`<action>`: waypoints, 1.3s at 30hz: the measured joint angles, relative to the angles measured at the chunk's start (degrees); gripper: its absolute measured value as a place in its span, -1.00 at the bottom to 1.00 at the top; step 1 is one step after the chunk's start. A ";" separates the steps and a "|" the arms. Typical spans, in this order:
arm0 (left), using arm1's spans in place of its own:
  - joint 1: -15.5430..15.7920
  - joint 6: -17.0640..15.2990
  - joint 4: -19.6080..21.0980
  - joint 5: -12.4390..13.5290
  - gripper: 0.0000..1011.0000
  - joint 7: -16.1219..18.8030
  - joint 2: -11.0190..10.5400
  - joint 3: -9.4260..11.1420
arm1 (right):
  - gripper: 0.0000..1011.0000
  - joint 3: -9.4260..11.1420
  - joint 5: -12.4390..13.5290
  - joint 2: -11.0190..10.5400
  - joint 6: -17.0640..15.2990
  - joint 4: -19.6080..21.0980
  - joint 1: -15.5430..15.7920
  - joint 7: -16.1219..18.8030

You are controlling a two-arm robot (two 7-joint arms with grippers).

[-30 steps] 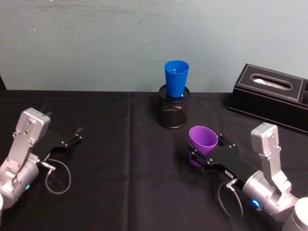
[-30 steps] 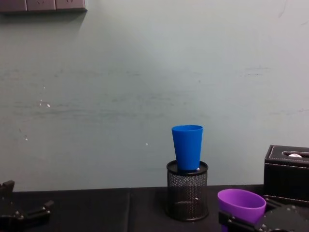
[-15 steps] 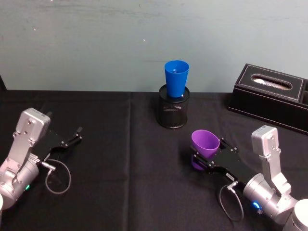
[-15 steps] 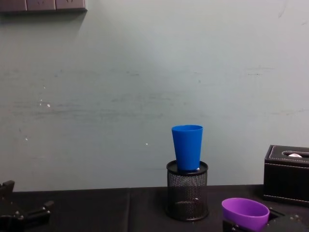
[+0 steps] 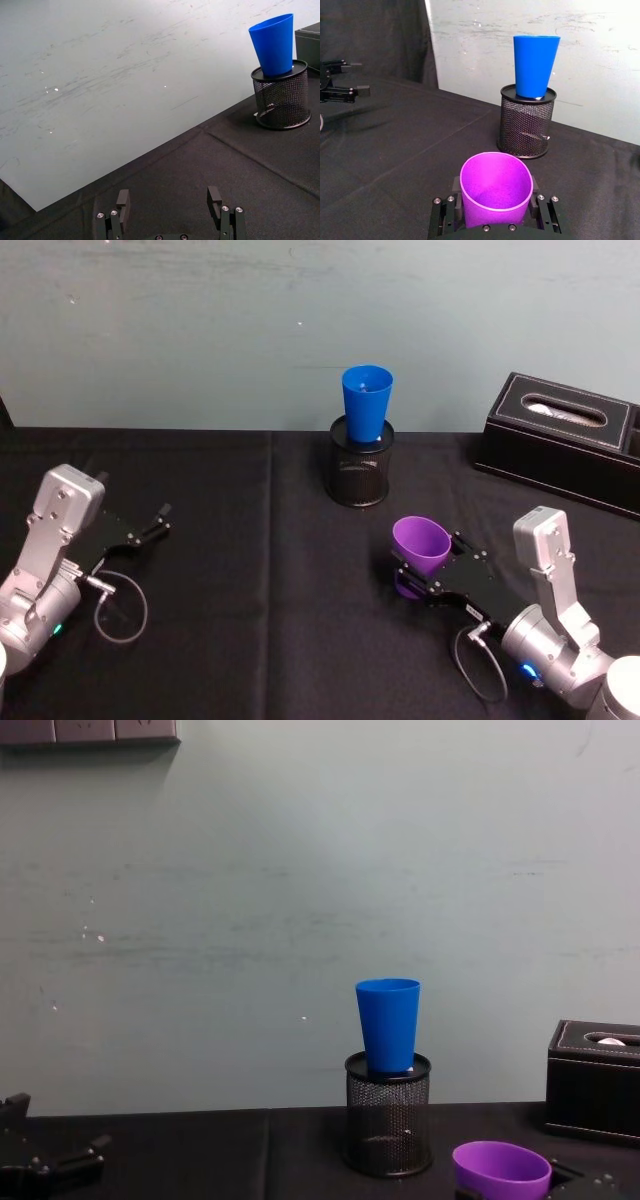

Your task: Pick up one cup with a gripper and tap it against the other cup.

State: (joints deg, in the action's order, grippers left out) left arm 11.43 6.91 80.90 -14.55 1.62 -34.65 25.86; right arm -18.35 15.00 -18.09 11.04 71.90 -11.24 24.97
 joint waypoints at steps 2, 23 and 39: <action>0.00 0.00 0.00 0.00 1.00 0.00 0.00 0.00 | 0.45 -0.05 -0.14 0.01 -0.02 -0.03 -0.03 0.02; 0.00 0.00 0.00 0.00 1.00 0.00 0.00 0.00 | 0.91 -0.05 -0.14 0.00 -0.02 -0.03 -0.04 0.07; 0.00 0.00 0.00 0.00 1.00 0.00 0.00 0.00 | 0.98 0.11 0.01 0.04 0.85 0.12 0.00 0.28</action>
State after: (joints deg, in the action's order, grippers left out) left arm 11.43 6.91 80.90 -14.55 1.62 -34.64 25.86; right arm -18.25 15.00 -18.06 11.89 72.03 -11.24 25.25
